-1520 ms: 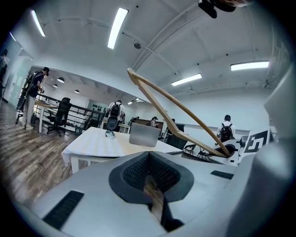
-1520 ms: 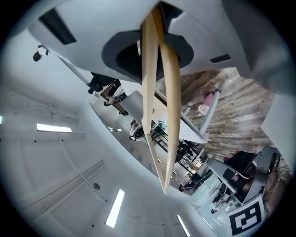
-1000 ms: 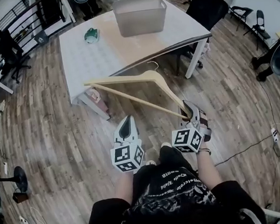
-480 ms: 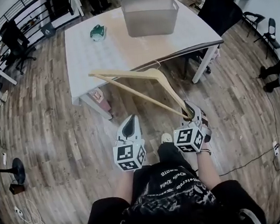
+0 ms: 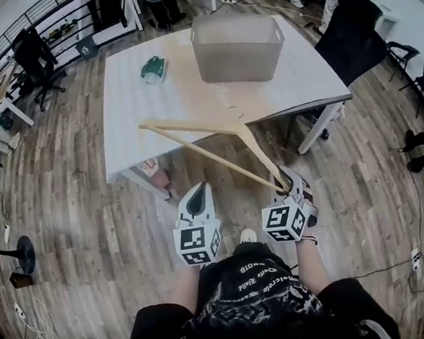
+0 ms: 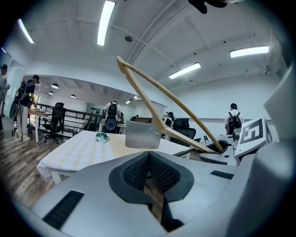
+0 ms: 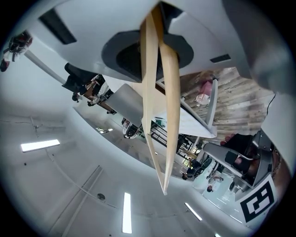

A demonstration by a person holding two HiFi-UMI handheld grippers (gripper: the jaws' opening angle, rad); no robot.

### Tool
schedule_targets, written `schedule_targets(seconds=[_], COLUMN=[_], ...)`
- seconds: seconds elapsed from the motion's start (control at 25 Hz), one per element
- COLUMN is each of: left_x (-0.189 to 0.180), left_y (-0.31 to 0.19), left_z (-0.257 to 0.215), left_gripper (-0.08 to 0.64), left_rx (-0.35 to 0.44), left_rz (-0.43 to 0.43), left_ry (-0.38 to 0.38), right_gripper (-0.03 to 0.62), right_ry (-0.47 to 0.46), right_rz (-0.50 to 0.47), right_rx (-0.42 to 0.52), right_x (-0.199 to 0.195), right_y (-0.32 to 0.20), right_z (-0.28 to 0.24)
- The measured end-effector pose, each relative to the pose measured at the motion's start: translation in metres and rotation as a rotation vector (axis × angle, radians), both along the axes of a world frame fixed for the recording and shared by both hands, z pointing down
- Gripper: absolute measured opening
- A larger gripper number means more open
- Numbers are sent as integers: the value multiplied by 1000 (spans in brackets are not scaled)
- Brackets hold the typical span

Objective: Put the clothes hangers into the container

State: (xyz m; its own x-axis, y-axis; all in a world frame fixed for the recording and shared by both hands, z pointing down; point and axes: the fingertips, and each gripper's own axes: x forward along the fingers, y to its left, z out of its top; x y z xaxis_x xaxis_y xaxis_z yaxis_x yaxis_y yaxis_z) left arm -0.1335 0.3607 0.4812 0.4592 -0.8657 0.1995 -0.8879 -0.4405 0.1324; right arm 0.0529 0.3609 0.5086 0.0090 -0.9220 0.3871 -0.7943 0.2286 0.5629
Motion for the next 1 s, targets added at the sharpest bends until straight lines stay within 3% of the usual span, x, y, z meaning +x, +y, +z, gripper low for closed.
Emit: schedule_targets(seconds=[0.56,1.0], left_x=[90,111], left_y=[-87,-99], left_z=[-7,1], left_gripper=[20,20], left_rx=[103,84], left_rz=[-2,32], left_ry=[-138,-166], right_gripper=[61,61], right_ry=[13,-5], right_rz=[-54,-53], right_rx=[8,12], right_x=[80,92], right_y=[-91,-103], right_z=[7,6])
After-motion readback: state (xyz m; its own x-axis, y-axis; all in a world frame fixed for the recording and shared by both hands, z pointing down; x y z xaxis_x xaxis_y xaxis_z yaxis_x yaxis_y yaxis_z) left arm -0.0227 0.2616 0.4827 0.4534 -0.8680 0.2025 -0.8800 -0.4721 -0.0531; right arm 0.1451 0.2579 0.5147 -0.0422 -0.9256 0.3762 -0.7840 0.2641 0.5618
